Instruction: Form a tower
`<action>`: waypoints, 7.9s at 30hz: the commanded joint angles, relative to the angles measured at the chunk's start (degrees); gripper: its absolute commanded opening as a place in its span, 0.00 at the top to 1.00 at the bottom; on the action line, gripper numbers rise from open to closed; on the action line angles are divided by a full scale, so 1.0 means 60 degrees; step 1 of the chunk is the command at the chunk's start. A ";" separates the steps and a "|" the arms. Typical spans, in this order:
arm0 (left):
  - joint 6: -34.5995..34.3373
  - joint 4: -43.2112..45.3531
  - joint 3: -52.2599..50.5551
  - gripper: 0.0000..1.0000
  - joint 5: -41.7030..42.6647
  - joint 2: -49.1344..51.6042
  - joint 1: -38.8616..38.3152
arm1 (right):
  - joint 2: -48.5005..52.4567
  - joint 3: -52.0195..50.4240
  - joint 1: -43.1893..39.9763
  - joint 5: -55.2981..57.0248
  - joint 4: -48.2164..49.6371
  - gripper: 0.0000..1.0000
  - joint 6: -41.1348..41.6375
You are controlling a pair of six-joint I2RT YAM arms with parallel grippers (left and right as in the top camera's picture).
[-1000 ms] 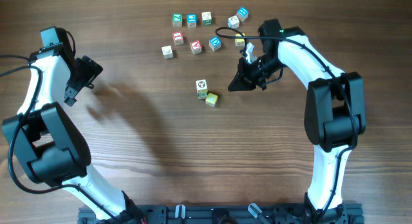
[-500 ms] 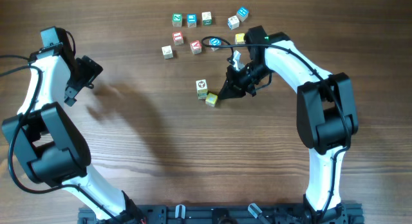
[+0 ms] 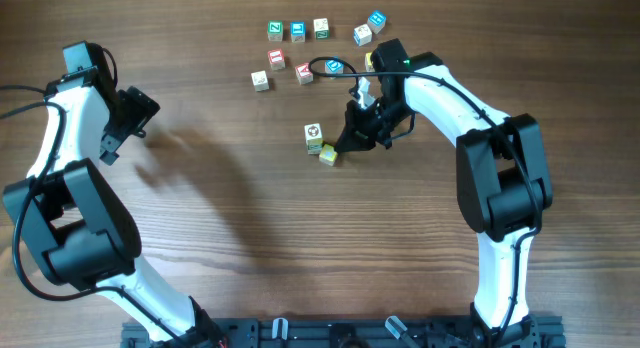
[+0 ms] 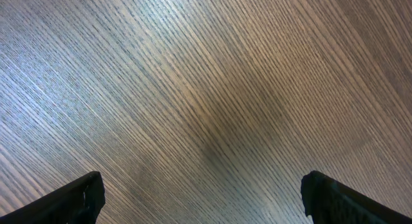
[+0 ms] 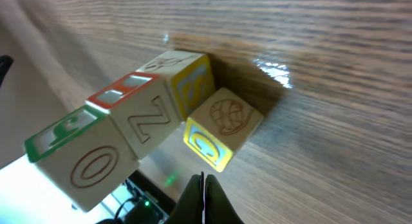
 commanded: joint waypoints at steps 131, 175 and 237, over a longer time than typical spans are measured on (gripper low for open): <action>-0.0033 0.0000 0.0098 0.00 -0.0091 -0.0193 0.0033 | -0.2878 -0.2211 0.0113 0.3202 0.1129 0.25 0.0131; -0.0033 0.0000 0.0098 0.00 -0.0091 -0.0193 0.0033 | -0.2860 -0.4306 0.1541 0.2958 0.4302 0.96 0.3661; -0.0033 0.0000 0.0098 0.00 -0.0091 -0.0193 0.0033 | -0.3595 -0.3078 0.0357 0.7151 0.2532 0.41 0.2976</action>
